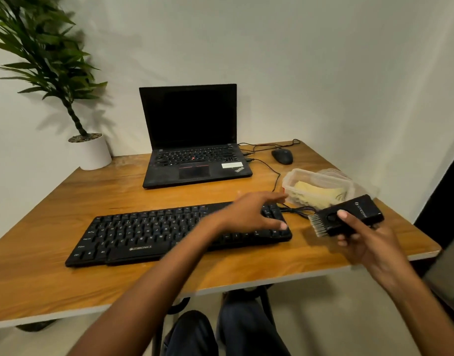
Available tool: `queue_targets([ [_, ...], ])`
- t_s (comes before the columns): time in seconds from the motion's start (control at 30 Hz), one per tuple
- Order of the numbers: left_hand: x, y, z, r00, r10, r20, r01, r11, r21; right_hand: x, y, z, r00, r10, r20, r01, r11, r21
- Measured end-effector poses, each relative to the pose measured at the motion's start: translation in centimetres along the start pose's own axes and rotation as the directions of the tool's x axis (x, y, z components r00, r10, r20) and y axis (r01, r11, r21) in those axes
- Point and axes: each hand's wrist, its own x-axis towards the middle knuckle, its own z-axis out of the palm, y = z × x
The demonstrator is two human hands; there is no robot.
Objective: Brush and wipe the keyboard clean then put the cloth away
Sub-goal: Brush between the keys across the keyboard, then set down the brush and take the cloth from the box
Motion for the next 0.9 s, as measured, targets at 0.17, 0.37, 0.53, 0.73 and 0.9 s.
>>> queue_targets([
  [0.17, 4.2, 3.2, 5.4, 0.991, 0.117, -0.064, -0.105, 0.981, 0.166, -0.4, 1.1, -0.2, 0.995, 0.093, -0.032, -0.081, 0.958, 0.275],
  [0.37, 7.1, 2.8, 6.6, 0.963, 0.219, -0.158, -0.185, 0.961, 0.207, -0.2, 1.1, -1.3, 0.995, 0.097, 0.019, -0.099, 0.966, 0.238],
  [0.53, 8.0, 1.6, 6.0, 0.982, 0.181, -0.055, -0.169, 0.971, 0.171, 1.5, 0.7, -3.7, 0.976, -0.201, -0.086, 0.132, 0.856, -0.499],
  [0.73, 8.7, 0.4, 7.1, 0.990, 0.120, 0.077, -0.136, 0.962, 0.237, 2.4, 1.9, -4.2, 0.972, -0.144, 0.188, 0.235, 0.676, -0.698],
  [0.9, 8.5, 0.2, 7.2, 0.992, 0.096, 0.084, -0.111, 0.974, 0.198, 2.6, 2.8, -4.6, 0.951, -0.224, 0.212, 0.307, 0.635, -0.709],
])
